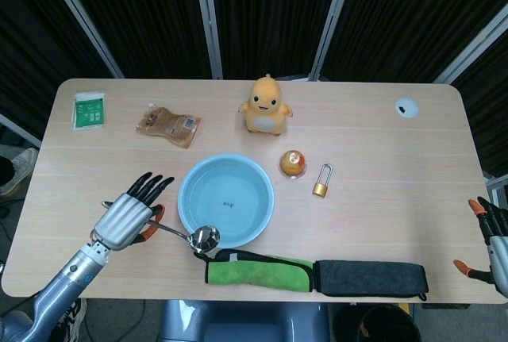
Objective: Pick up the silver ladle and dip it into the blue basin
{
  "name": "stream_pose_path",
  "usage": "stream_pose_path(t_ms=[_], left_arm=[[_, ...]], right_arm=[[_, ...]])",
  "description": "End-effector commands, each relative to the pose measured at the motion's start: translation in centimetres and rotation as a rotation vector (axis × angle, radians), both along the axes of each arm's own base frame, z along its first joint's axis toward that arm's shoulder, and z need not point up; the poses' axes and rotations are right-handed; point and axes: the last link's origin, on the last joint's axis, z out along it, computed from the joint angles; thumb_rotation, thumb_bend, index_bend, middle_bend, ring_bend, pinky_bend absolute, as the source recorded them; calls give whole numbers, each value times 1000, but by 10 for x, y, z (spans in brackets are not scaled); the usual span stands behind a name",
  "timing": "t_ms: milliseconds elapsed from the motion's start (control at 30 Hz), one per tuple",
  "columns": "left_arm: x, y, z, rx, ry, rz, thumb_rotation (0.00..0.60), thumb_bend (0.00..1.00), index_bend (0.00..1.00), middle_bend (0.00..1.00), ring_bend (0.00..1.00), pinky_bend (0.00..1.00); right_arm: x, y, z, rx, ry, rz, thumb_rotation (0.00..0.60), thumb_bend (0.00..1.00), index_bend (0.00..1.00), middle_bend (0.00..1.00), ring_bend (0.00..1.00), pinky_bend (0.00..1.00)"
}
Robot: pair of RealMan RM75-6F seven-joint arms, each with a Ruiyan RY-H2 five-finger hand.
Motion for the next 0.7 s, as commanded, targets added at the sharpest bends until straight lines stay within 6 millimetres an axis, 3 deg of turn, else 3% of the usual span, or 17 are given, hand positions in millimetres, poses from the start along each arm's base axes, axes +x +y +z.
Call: stream_pose_path(t_ms=[33, 400, 700], left_arm=[[8, 20, -12, -3, -1, 12, 600, 586, 702, 0, 0, 0], [13, 55, -52, -51, -19, 91, 600, 603, 712, 0, 0, 0], [13, 69, -85, -97, 5, 127, 600, 603, 712, 0, 0, 0]], right_arm=[[-1, -1, 0, 1, -2, -4, 600, 0, 0, 0, 0, 0], [-4, -4, 0, 17, -11, -17, 600, 0, 0, 0, 0, 0], [-5, -6, 0, 25, -11, -21, 600, 0, 0, 0, 0, 0]])
